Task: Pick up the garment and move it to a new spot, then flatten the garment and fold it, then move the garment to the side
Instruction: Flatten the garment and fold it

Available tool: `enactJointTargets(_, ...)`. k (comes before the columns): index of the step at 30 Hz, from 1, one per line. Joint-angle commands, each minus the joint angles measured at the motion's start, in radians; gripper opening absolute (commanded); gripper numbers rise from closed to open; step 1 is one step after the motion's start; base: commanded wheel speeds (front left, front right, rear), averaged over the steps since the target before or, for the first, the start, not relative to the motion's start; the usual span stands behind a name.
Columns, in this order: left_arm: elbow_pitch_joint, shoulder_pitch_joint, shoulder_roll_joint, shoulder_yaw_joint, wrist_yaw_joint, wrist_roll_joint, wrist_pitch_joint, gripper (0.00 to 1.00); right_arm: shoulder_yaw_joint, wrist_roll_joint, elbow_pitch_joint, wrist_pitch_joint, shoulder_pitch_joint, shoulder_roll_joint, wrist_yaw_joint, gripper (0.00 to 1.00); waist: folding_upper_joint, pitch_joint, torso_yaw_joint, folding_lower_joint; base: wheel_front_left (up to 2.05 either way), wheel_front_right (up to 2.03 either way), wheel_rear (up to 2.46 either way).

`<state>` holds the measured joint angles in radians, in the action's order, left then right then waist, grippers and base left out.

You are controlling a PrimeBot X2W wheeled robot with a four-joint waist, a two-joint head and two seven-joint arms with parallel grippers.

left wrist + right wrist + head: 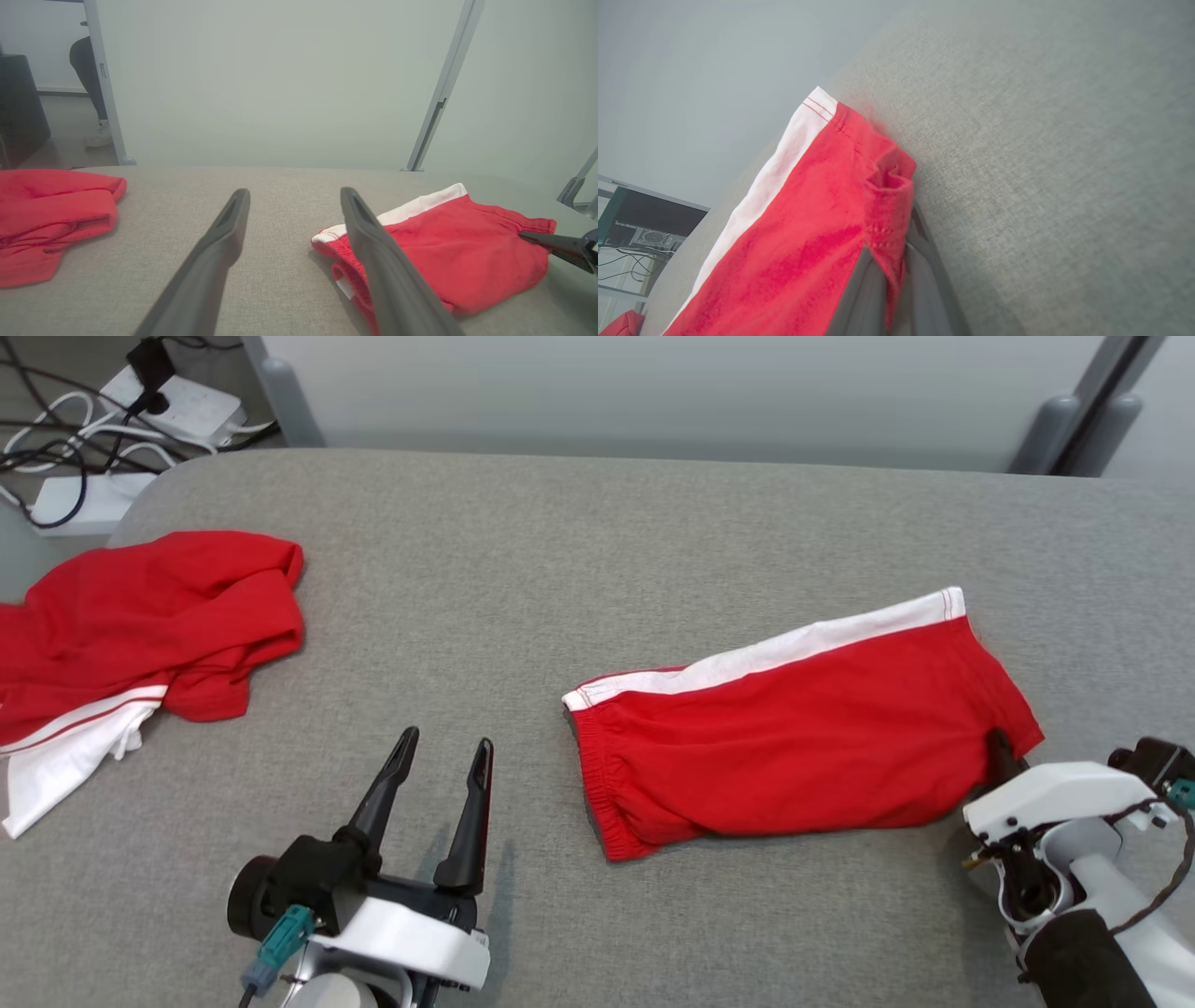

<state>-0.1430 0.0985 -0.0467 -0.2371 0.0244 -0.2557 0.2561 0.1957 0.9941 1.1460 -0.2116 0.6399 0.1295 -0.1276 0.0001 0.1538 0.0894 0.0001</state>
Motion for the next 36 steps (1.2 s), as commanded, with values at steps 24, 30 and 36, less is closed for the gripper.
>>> enactJointTargets(24,0.024,-0.015,-0.004,0.050,0.018,0.018,0.006,1.00,-0.032,-0.121,-0.074,-0.050,-0.155,-0.046,-0.003,0.00,-0.0001,-0.044,-0.128,-0.0001,0.00,0.00,0.00)
enactJointTargets(30,0.021,-0.014,-0.004,0.049,0.020,0.019,0.006,1.00,-0.049,-0.126,-0.078,-0.050,-0.161,-0.051,-0.003,0.00,-0.0001,-0.045,-0.124,-0.0001,0.00,0.00,0.00)
enactJointTargets(36,0.020,-0.023,-0.004,0.052,0.020,0.021,0.006,1.00,-0.074,-0.132,-0.063,-0.050,-0.165,-0.055,-0.003,1.00,-0.0001,-0.052,-0.126,-0.0001,0.00,0.00,0.00)
